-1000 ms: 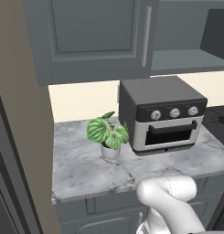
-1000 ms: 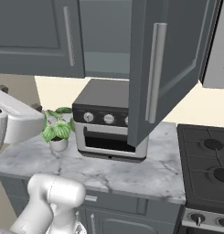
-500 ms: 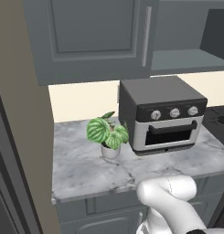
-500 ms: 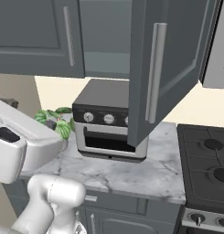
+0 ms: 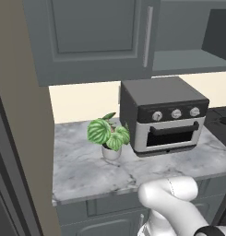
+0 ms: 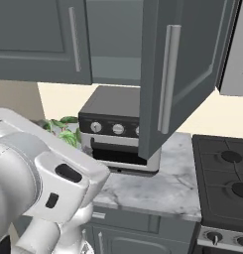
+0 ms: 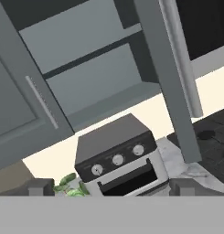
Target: Open the cabinet and move the ladle to the pot. Then close the cabinet.
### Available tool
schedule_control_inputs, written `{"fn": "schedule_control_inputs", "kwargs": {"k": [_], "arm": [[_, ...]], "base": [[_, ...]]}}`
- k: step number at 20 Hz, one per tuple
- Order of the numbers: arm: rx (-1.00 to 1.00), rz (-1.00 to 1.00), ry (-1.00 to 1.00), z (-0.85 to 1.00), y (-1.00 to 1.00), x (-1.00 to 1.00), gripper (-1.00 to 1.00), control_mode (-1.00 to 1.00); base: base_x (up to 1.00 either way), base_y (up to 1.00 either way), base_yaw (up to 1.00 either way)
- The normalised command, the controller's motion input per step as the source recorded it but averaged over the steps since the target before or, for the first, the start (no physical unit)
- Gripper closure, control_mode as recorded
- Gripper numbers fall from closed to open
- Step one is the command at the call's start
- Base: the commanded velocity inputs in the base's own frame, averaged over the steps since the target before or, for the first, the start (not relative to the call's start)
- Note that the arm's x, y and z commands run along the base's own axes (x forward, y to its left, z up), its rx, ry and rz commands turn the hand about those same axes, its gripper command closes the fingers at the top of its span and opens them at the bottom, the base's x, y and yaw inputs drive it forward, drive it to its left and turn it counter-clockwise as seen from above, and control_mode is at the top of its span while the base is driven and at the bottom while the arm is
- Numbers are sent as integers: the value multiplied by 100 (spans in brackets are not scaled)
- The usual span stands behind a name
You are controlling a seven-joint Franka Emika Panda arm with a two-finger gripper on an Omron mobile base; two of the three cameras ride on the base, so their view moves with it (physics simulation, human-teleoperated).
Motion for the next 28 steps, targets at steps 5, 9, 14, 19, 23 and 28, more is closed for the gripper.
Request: {"fn": "schedule_control_inputs", "kwargs": {"k": [5, 9, 14, 19, 23, 28], "arm": [[20, 9, -1, -4, -36, -22, -100, -100], [27, 7, -1, 0, -39, -1, -100, -100], [29, 2, 0, -1, -32, 24, -100, -100], [30, 0, -3, -11, -28, 40, -100, -100], [30, 0, -7, -18, -24, 43, -100, -100], [31, 0, -14, -26, -12, 37, -100, -100]], "base": [[0, 0, 0], [0, 0, 0], [0, 0, 0], [0, 0, 0], [0, 0, 0], [0, 0, 0]]}}
